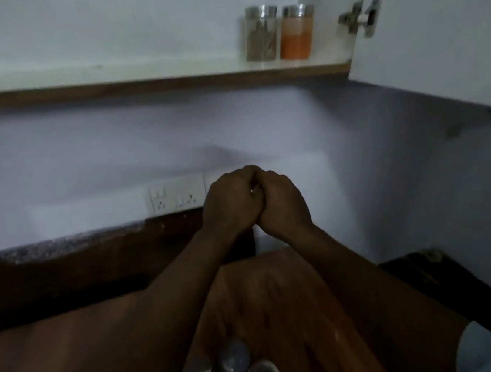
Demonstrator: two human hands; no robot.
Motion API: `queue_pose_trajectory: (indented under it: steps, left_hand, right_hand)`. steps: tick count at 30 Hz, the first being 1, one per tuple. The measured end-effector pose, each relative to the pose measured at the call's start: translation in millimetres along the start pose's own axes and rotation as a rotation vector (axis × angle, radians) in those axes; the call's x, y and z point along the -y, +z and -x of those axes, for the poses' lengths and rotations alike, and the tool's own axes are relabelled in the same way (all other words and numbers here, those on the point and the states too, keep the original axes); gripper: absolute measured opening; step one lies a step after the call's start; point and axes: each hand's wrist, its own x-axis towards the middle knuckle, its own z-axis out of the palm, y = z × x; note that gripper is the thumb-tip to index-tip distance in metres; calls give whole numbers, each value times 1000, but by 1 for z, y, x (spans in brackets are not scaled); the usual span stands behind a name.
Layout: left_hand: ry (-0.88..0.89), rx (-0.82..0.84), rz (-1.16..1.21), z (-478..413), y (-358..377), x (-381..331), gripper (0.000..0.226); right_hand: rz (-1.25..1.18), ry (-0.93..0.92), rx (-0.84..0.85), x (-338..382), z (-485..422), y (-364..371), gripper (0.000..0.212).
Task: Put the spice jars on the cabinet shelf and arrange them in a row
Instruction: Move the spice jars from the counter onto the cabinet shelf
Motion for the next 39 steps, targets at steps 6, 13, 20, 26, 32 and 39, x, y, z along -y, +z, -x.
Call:
queue_pose_trajectory:
  steps: [6, 13, 20, 26, 32, 39]
  left_hand:
    - [-87, 231, -45, 88, 36, 45, 30]
    - [-223, 423, 0, 168, 70, 71, 53]
    - [-311, 680, -69, 225, 106, 85, 42]
    - [-464, 905, -115, 262, 146, 105, 58]
    - [-412, 876, -80, 278, 163, 116, 76]
    - [-386, 735, -16, 266, 152, 118, 72]
  right_hand:
    - [-6, -11, 191, -21, 92, 50, 34]
    - [-42, 134, 410, -32, 166, 80, 47]
    - [38, 171, 647, -56, 223, 111, 77]
    - [190, 222, 992, -87, 260, 151, 93]
    - [171, 211, 971, -103, 276, 167, 77]
    - [74, 236, 713, -99, 258, 142, 80]
